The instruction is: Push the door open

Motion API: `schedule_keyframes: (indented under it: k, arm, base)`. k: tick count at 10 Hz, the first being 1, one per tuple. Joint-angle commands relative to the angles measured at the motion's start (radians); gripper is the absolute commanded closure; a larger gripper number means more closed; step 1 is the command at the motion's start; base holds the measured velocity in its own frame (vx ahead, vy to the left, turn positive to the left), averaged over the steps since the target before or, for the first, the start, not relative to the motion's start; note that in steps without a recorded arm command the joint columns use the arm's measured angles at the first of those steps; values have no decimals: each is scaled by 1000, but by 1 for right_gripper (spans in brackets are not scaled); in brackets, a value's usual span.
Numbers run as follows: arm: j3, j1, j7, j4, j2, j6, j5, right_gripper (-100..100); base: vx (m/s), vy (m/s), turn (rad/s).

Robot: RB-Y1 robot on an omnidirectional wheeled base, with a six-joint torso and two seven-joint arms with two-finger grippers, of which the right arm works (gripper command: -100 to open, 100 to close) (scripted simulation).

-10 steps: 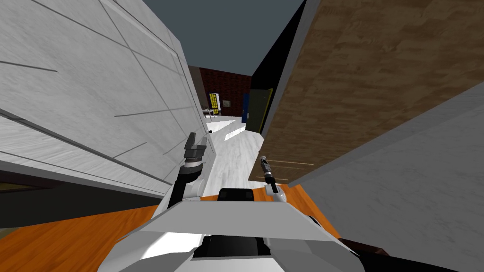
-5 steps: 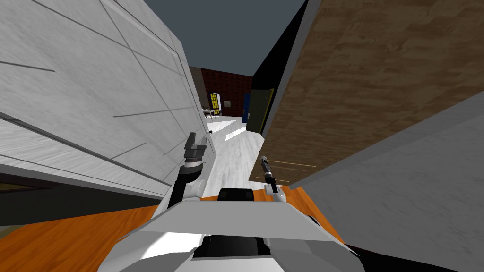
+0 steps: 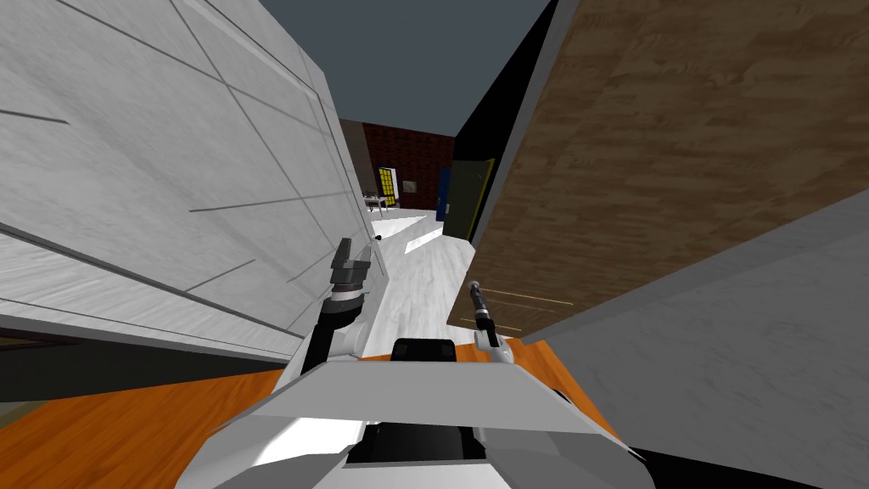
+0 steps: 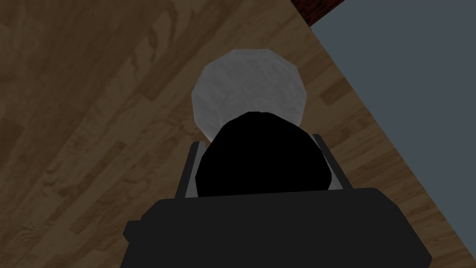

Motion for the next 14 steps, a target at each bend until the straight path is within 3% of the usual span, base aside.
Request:
schedule_keyframes:
  k: [1, 3, 6, 8, 14]
  arm:
    - [-5, -2, -28, -3, -6, -5, -11, 100]
    - [-4, 1, -91, -10, -3, -7, -46, 100]
    - [-4, 2, -149, -14, 0, -8, -64, 100]
    - [-4, 5, -212, -21, 4, -10, -101, 100]
    - [-4, 10, -354, -33, 11, -13, -159, 100]
  base:
    - [35, -11, 18]
    - [42, -13, 35]
    - [39, -9, 20]
    - [53, -15, 37]
    - [46, -14, 26]
